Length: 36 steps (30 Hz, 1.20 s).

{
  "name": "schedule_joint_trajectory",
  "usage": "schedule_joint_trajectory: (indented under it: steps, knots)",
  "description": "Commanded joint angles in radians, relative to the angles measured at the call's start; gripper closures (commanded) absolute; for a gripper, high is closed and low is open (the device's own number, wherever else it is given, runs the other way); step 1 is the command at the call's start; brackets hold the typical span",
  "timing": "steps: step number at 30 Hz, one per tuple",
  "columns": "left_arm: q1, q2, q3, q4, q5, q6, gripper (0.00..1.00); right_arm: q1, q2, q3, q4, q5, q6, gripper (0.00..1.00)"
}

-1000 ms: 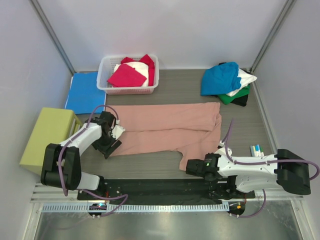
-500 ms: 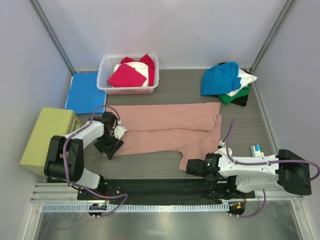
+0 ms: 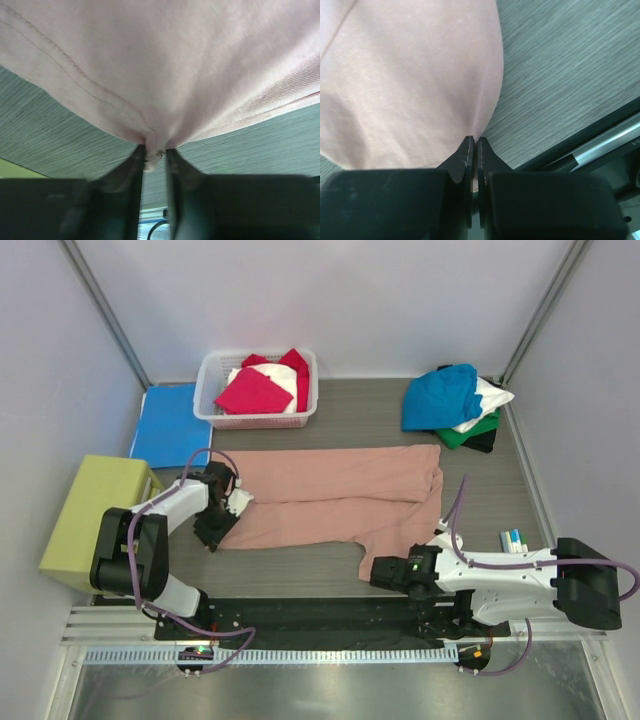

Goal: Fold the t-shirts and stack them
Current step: Fold the tshirt

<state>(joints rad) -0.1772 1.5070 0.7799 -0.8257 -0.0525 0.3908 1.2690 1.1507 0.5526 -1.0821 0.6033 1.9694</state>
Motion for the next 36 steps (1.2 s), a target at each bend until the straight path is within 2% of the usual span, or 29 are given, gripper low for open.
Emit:
schedule_joint_trajectory:
  steps: [1,6,10,20,26,32,36]
  knots:
    - [-0.001,0.001,0.001,0.066,0.023,-0.006,0.87,0.006,0.029,0.073,-0.045,0.084,0.197,0.99]
    - [0.015,-0.028,0.024,0.031,0.014,0.011,1.0,0.006,0.058,0.158,-0.114,0.128,0.148,0.99]
    - [0.03,-0.07,0.053,-0.006,-0.001,0.04,1.0,0.007,0.066,0.227,-0.206,0.127,0.114,0.99]
    - [0.064,-0.246,0.024,-0.122,-0.023,0.171,0.9,0.093,-0.058,0.216,-0.3,-0.071,0.141,0.99]
    - [0.065,-0.346,0.004,-0.176,-0.02,0.204,0.87,0.193,-0.028,0.306,-0.421,-0.129,0.195,0.99]
    - [0.065,-0.375,-0.011,-0.173,-0.018,0.207,0.87,0.222,-0.012,0.345,-0.426,-0.096,0.219,0.99]
    - [0.068,-0.354,-0.007,-0.118,-0.032,0.209,0.87,0.198,-0.094,0.323,-0.427,0.039,0.261,0.99]
